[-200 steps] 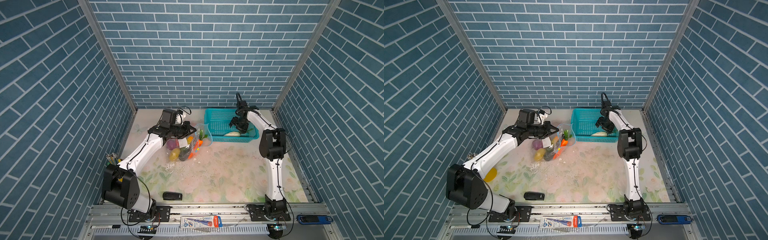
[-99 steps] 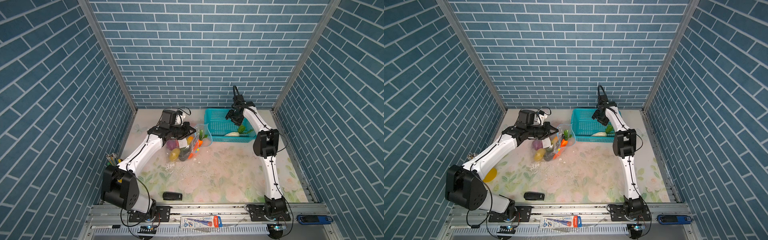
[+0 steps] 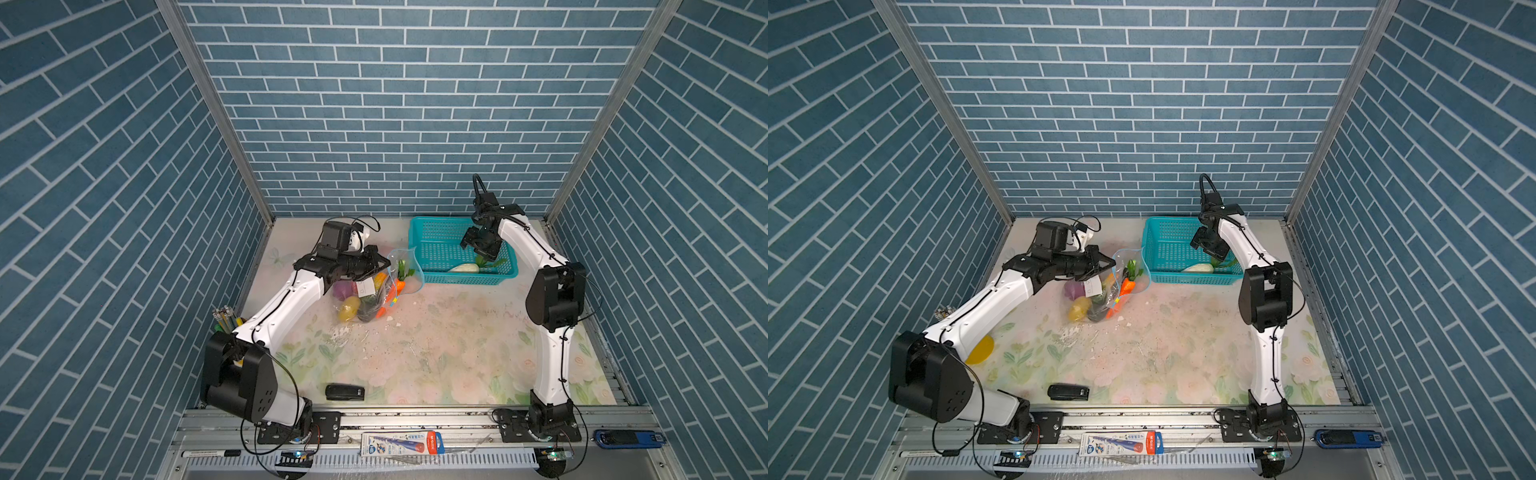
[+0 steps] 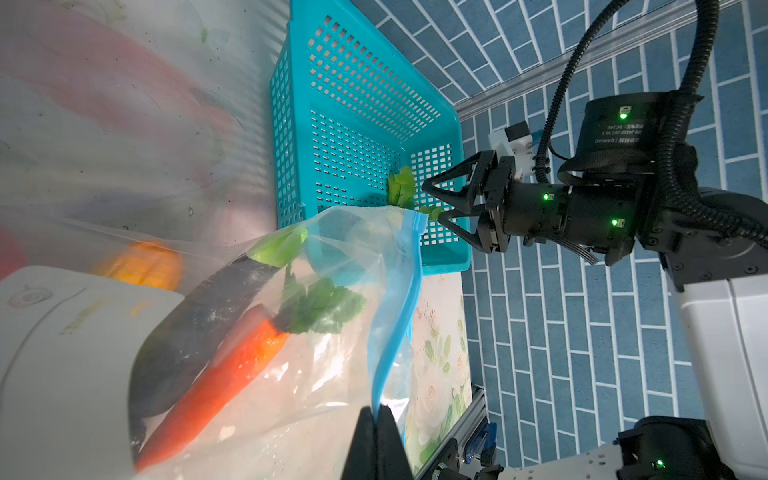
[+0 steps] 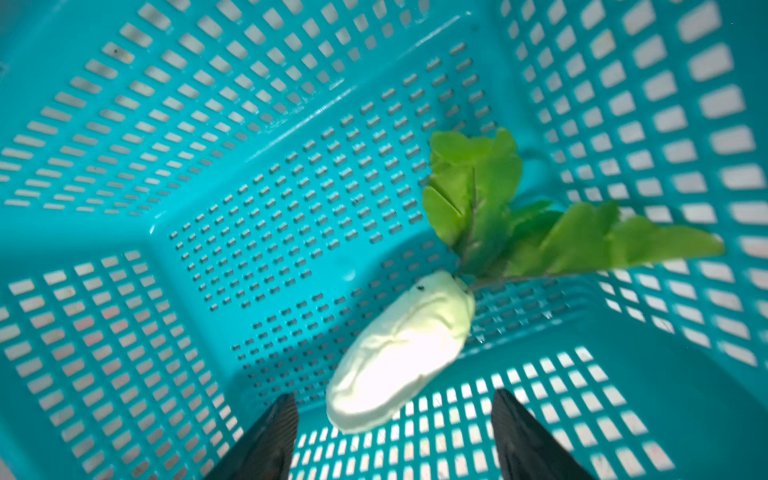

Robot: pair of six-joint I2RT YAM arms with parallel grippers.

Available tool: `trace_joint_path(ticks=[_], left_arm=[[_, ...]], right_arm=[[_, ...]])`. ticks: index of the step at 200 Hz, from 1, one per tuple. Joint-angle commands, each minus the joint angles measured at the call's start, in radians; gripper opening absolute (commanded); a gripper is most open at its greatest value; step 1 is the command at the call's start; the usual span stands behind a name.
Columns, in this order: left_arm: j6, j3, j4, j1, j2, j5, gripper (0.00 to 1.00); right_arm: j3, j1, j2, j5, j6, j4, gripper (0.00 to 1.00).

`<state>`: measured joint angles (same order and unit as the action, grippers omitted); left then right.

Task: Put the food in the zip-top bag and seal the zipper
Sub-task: 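Lower the right gripper onto the white gourd in the basket, then close the right gripper on the white gourd below its leaves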

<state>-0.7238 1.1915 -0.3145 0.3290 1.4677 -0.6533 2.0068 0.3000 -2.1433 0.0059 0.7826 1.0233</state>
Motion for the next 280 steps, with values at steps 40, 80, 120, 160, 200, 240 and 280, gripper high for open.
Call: trace_joint_path(ticks=[40, 80, 120, 160, 200, 240, 280], left_arm=[[0.01, -0.015, 0.015, -0.01, -0.042, -0.012, 0.0], [0.012, -0.015, 0.005, -0.023, -0.055, -0.005, 0.0], [0.011, -0.013, 0.005, -0.024, -0.049, 0.0, 0.0], [0.011, -0.01, 0.003, -0.023, -0.049, 0.004, 0.0], [0.012, -0.004, -0.005, -0.023, -0.045, 0.007, 0.0], [0.012, -0.001, -0.005, -0.023, -0.043, 0.009, 0.0], [0.016, -0.001, -0.009, -0.023, -0.044, 0.007, 0.0]], right_arm=[[-0.053, -0.018, -0.038, -0.072, 0.074, -0.002, 0.77], [-0.067, -0.031, -0.087, -0.152, 0.098, -0.012, 0.78], [-0.074, -0.043, -0.114, -0.191, 0.11, -0.033, 0.81], [-0.064, -0.042, -0.155, -0.219, 0.119, -0.066, 0.83], [-0.039, -0.042, -0.173, -0.219, 0.117, -0.082, 0.79], [-0.062, -0.042, -0.159, -0.223, 0.115, -0.122, 0.62], [-0.089, -0.042, -0.142, -0.23, 0.115, -0.163, 0.49]])
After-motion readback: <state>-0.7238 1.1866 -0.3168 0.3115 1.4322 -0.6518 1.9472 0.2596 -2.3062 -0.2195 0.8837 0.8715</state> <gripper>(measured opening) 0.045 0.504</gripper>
